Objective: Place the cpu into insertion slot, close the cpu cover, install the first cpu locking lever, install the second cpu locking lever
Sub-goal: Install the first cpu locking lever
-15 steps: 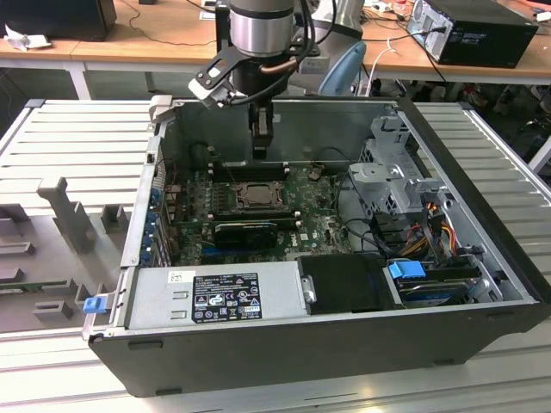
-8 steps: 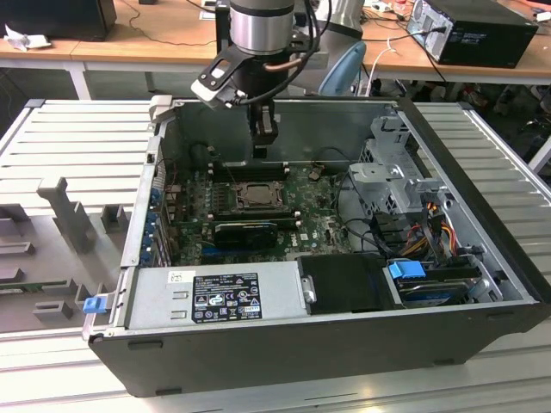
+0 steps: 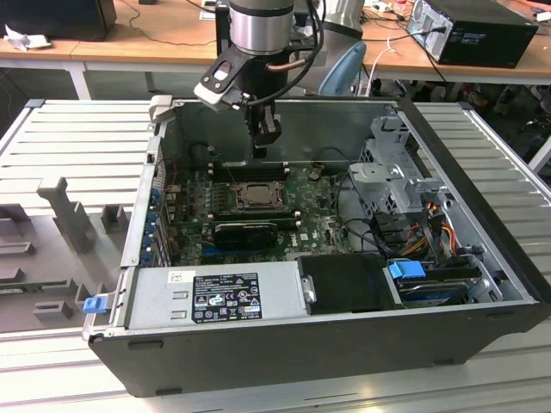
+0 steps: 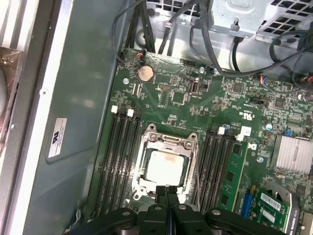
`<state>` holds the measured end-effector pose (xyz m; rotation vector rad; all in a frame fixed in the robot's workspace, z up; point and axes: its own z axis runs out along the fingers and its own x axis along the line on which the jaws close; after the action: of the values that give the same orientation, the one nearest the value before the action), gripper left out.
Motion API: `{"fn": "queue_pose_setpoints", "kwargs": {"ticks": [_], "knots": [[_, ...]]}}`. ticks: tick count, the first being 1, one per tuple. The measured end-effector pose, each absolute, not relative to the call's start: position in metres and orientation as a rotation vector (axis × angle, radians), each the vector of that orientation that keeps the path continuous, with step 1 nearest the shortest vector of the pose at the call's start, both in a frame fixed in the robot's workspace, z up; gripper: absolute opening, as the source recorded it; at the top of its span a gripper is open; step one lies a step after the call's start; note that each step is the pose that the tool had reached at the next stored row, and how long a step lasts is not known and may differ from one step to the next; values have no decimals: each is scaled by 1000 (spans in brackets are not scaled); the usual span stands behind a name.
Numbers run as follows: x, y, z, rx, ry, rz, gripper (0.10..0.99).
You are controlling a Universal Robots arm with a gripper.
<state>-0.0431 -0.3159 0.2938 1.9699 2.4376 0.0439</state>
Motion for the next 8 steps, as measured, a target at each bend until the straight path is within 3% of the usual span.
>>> {"fn": "queue_pose_setpoints", "kwargs": {"ticks": [8], "knots": [[-43,-316,294,1866,2519,44,106]]}}
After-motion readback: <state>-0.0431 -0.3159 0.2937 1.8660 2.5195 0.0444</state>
